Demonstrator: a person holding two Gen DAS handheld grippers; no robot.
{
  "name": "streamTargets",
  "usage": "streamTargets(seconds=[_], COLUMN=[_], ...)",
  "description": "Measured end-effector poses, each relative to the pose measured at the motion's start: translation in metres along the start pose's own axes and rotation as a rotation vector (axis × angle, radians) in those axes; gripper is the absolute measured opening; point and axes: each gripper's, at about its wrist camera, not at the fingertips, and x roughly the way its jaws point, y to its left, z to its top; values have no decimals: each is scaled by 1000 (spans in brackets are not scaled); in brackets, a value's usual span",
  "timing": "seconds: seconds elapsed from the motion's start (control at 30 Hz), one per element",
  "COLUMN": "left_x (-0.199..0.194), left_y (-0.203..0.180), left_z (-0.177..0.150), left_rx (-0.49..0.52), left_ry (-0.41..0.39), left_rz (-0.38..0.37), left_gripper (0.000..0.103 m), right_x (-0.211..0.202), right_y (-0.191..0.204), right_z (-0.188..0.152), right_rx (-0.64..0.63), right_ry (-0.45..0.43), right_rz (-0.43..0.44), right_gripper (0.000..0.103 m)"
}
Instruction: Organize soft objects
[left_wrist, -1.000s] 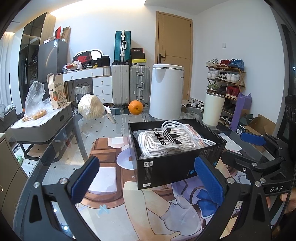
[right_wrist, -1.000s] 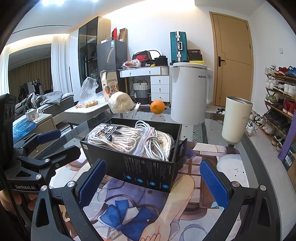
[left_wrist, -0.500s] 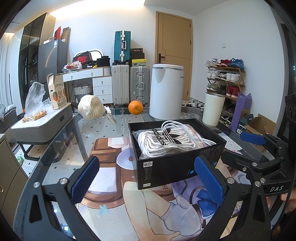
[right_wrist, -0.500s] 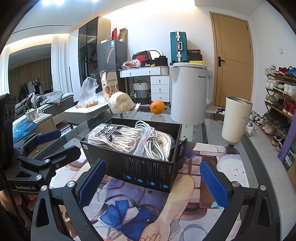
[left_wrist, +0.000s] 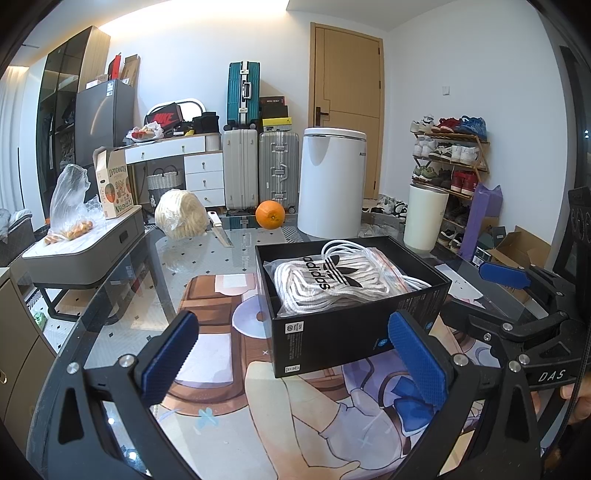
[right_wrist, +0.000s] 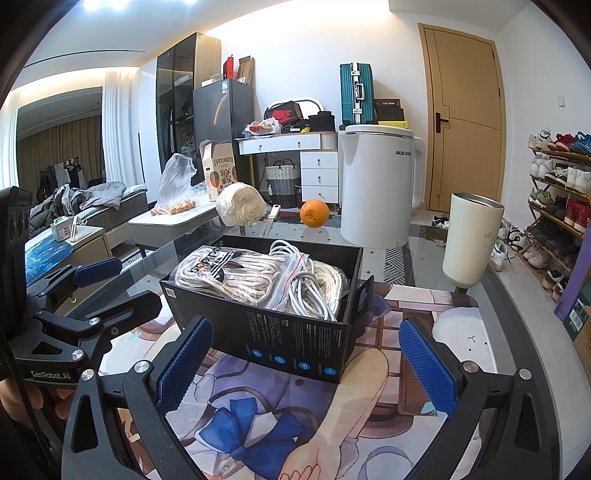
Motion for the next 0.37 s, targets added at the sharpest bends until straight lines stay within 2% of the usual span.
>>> streamTargets(seconds=[0.37], left_x=[-2], left_y=[2], left_z=[2], left_rx=[-18], left_ry=[-14], left_rz=[29], left_gripper=[103], right_x=[0], right_y=[0], right_z=[0], right_rx=[0], right_ry=[0], right_rz=[0], right_gripper=[102])
